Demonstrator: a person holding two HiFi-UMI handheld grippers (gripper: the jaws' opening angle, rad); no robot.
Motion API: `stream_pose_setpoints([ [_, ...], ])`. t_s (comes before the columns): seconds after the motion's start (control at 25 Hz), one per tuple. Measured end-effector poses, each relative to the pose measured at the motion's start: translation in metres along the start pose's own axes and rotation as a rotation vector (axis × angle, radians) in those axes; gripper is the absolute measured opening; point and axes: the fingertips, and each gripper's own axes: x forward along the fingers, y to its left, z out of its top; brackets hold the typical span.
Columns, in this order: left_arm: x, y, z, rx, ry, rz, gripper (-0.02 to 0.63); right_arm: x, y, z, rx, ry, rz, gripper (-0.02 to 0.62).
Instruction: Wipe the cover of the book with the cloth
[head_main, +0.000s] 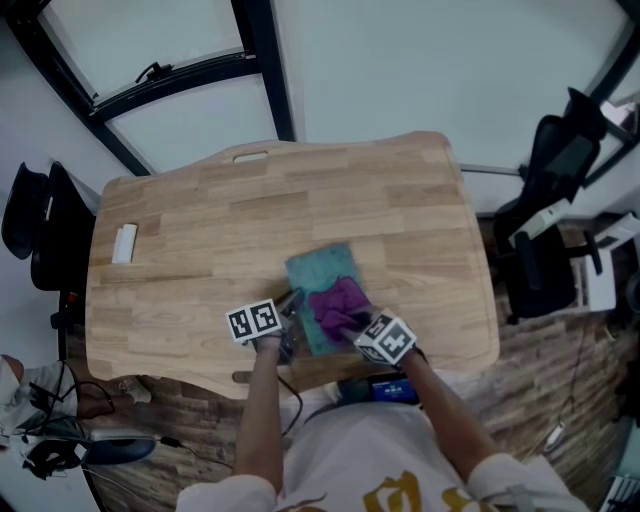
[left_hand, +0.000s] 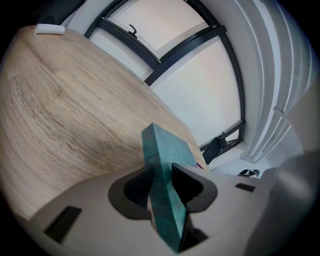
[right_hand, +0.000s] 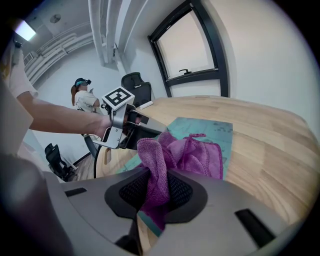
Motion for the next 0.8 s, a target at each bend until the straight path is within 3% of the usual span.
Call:
stream_pose_setpoints([
  [0.24, -0.001, 0.001, 0.000, 0.001, 0.000, 0.002, 0.121, -0.003, -0.015, -0.005, 0.021, -0.007, -0.057, 0.072],
  [0.8, 0.000, -0.001, -0.002, -0.005, 0.004, -0.004, 0.121, -0.002, -0.025, 0.003, 0.056, 0.004, -0.081, 0.072],
])
